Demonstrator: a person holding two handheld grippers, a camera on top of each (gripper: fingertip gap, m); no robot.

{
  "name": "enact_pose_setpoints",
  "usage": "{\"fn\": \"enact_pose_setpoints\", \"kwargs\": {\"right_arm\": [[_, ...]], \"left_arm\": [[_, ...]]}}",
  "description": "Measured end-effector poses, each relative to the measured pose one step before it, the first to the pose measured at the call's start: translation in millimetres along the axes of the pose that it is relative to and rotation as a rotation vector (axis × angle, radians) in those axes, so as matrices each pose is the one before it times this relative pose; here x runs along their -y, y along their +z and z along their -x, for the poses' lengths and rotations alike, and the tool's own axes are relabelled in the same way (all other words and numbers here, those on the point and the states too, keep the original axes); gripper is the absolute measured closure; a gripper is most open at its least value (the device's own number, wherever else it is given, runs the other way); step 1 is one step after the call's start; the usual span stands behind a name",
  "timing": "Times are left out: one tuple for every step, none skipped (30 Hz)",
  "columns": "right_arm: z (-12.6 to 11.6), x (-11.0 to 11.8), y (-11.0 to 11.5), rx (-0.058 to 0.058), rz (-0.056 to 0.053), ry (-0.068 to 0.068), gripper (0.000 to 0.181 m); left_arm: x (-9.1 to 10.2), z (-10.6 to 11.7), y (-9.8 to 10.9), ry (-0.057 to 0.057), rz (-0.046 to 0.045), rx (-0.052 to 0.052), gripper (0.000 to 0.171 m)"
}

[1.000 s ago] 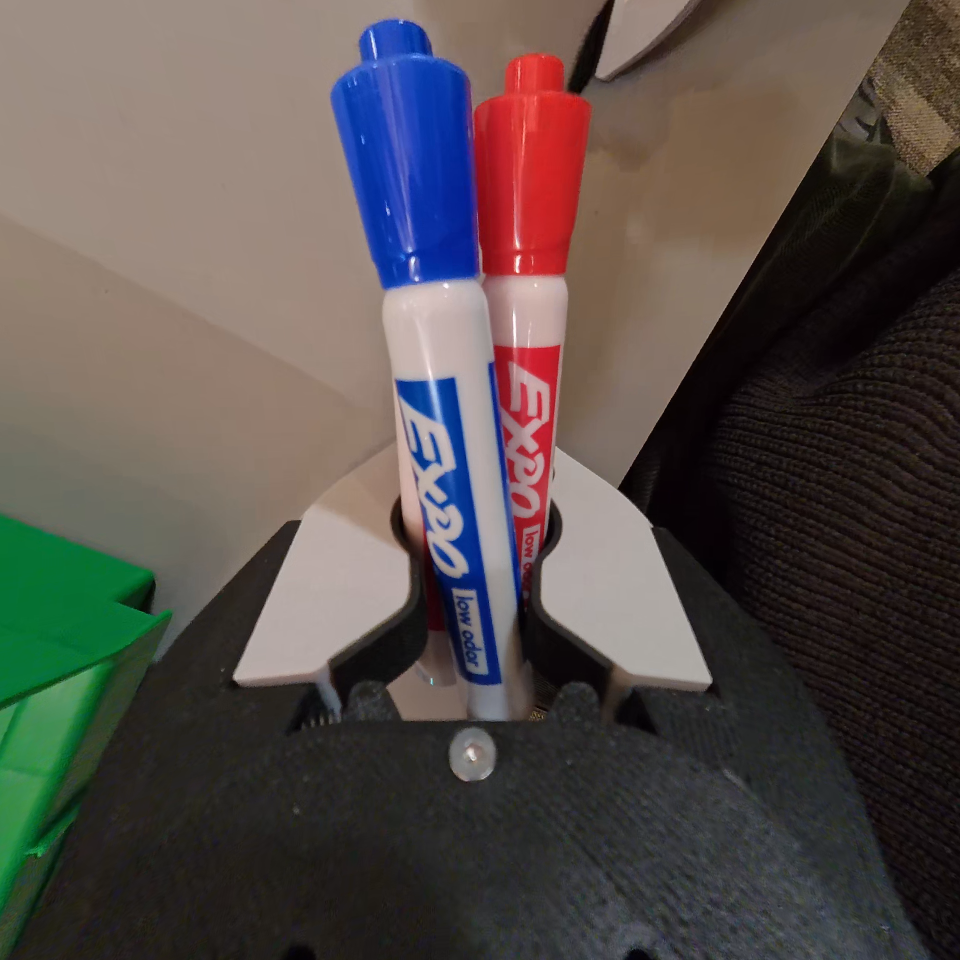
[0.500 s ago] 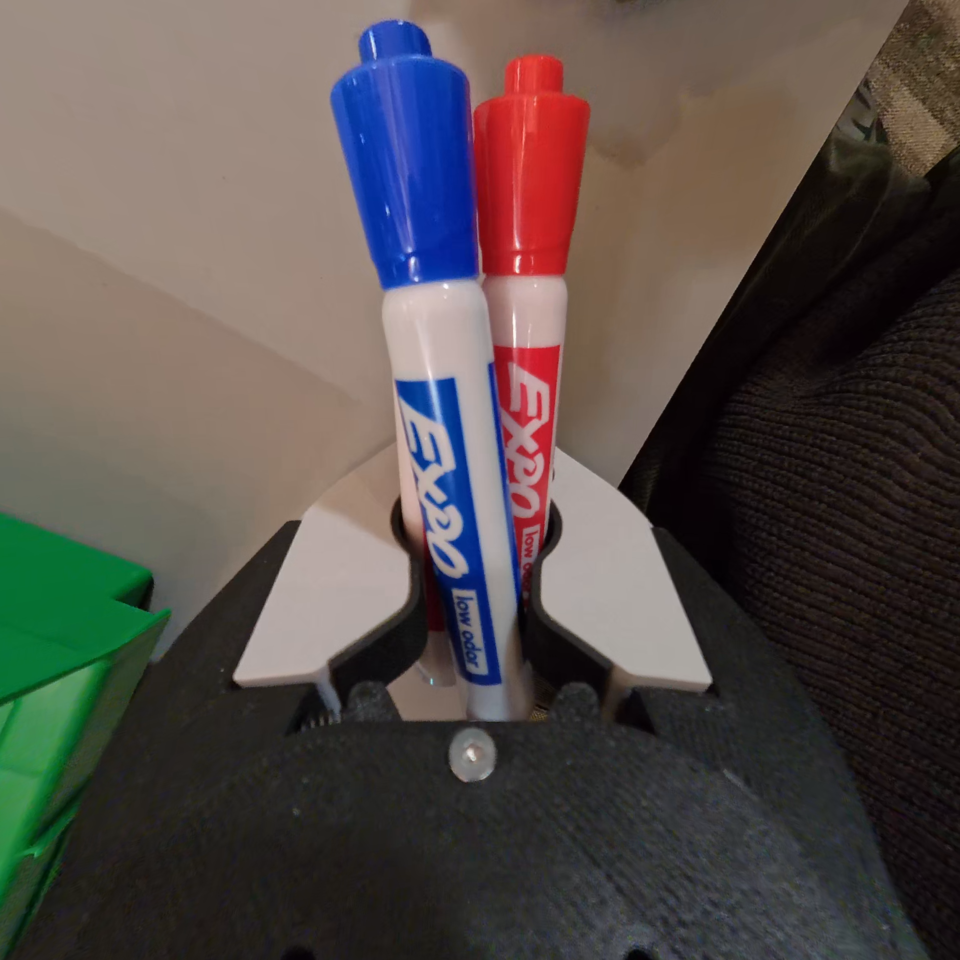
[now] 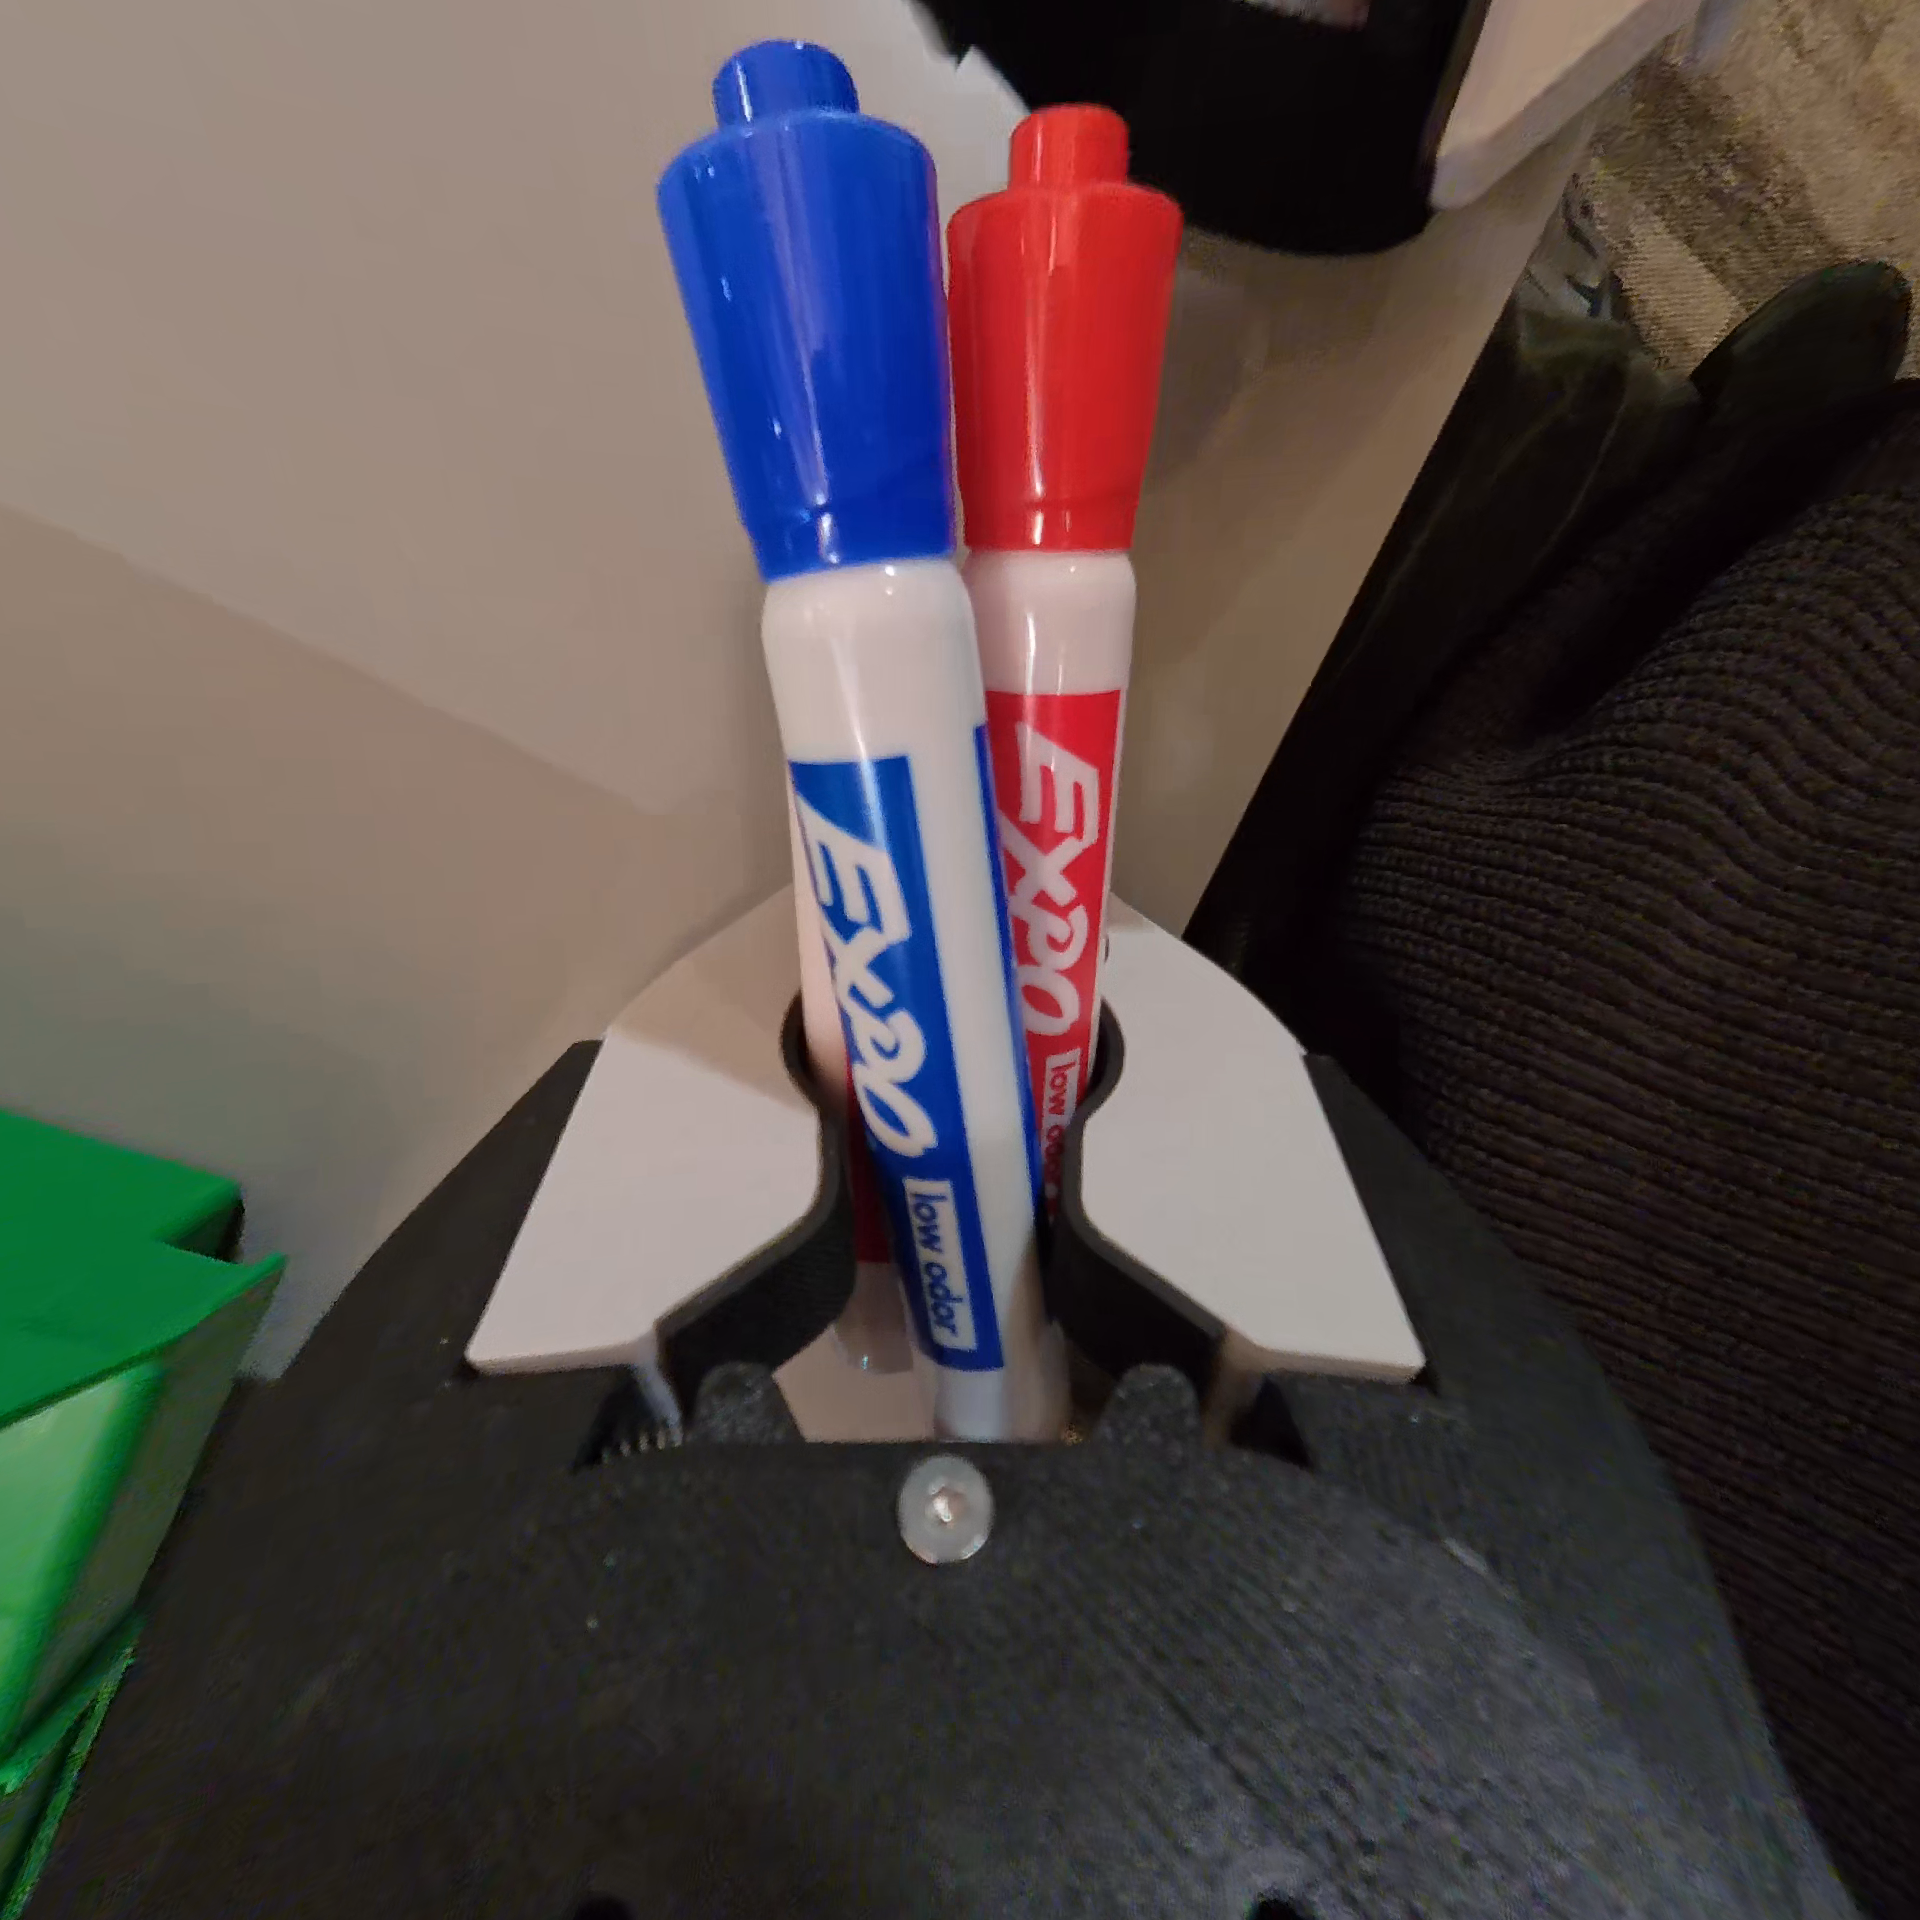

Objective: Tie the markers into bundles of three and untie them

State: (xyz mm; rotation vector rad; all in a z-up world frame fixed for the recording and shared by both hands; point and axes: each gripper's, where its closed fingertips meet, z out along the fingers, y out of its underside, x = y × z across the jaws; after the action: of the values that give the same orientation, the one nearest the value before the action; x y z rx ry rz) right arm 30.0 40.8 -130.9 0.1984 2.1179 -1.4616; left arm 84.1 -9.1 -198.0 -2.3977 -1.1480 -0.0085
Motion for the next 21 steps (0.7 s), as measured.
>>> {"fn": "enact_pose_setpoints", "kwargs": {"right_arm": [[2.08,-0.43,2.58,0.0149,-0.0027,0.0137,0.13],[2.5,-1.0,2.45,0.0197,0.003,0.0155,0.129],[2.46,-0.66,2.33,0.0176,0.0002,0.0129,0.129],[2.26,-0.06,1.92,0.0144,-0.003,0.0089,0.129],[2.26,0.47,1.83,0.0122,-0.0048,0.0058,0.129],[2.01,0.41,1.68,0.0106,-0.0033,0.0037,0.129],[1.8,0.25,1.67,0.0092,-0.0009,0.0035,0.129],[0.95,-1.0,1.78,0.0049,0.0065,0.0032,0.128],[0.41,-2.49,2.0,0.002,0.0145,0.0006,0.128],[0.71,-2.81,2.16,0.0028,0.0139,-0.0028,0.127],[0.81,-2.27,2.12,0.0033,0.0098,-0.0012,0.126],[1.35,-1.57,2.1,0.0073,0.0062,0.0022,0.125],[1.41,-0.6,2.09,0.0081,0.0017,0.0034,0.125],[1.17,0.07,2.05,0.0069,-0.0006,0.0031,0.124],[0.83,-0.11,1.94,0.0058,0.0015,0.0019,0.124],[0.81,-0.48,1.81,0.0052,0.0043,0.0001,0.125],[0.5,-0.81,1.58,0.0028,0.0059,-0.0016,0.126],[0.5,-0.9,1.31,0.0013,0.0054,-0.0024,0.128],[0.44,-0.89,0.98,0.0011,0.0051,-0.002,0.129],[0.31,-0.95,0.7,0.0002,0.0049,-0.0022,0.129],[0.06,-1.03,0.4,-0.0016,0.0057,-0.0032,0.13]], "left_arm": [[0.71,-1.73,-0.45,0.0013,-0.00242,-0.0073,0.127],[0.69,-1.7,-0.24,0.0012,-0.00287,-0.0072,0.127],[0.71,-1.42,-0.26,0.0006,-0.00281,-0.0058,0.127],[0.31,-1.09,-0.12,0.0009,-0.00033,-0.0033,0.127],[-0.14,-0.75,0.0,0.0028,0.00298,-0.0012,0.127],[-0.4,-0.77,0.24,0.004,0.00334,-0.0009,0.127],[-0.38,-1.07,0.28,0.0036,0.00404,-0.002,0.127],[-0.02,-1.03,0.27,0.0043,0.00242,-0.0012,0.127],[0.27,-1.13,0.22,0.0041,0.00128,-0.001,0.127],[0.12,-1.29,0.15,0.0045,0.0029,-0.0019,0.127],[-0.01,-1.38,0.23,0.0055,0.00256,-0.0022,0.127],[-0.23,-1.6,0.34,0.0048,0.00407,-0.0034,0.127],[-0.32,-1.67,0.51,0.0043,0.00566,-0.0035,0.127],[-0.38,-2.0,0.78,0.0061,0.00579,-0.0048,0.127],[-0.19,-2.18,0.85,0.0073,0.00458,-0.0046,0.127],[0.11,-2.12,0.84,0.0061,0.00387,-0.0044,0.127],[0.14,-2.14,0.93,0.0051,0.00354,-0.0053,0.127],[-0.03,-1.83,0.82,0.0049,0.004,-0.0039,0.127],[-0.11,-1.51,0.96,0.0043,0.00419,-0.0026,0.127],[-0.26,-1.24,0.92,0.0035,0.00426,-0.0024,0.127],[-0.08,-0.92,0.83,0.0023,0.00284,-0.0017,0.127]]}}
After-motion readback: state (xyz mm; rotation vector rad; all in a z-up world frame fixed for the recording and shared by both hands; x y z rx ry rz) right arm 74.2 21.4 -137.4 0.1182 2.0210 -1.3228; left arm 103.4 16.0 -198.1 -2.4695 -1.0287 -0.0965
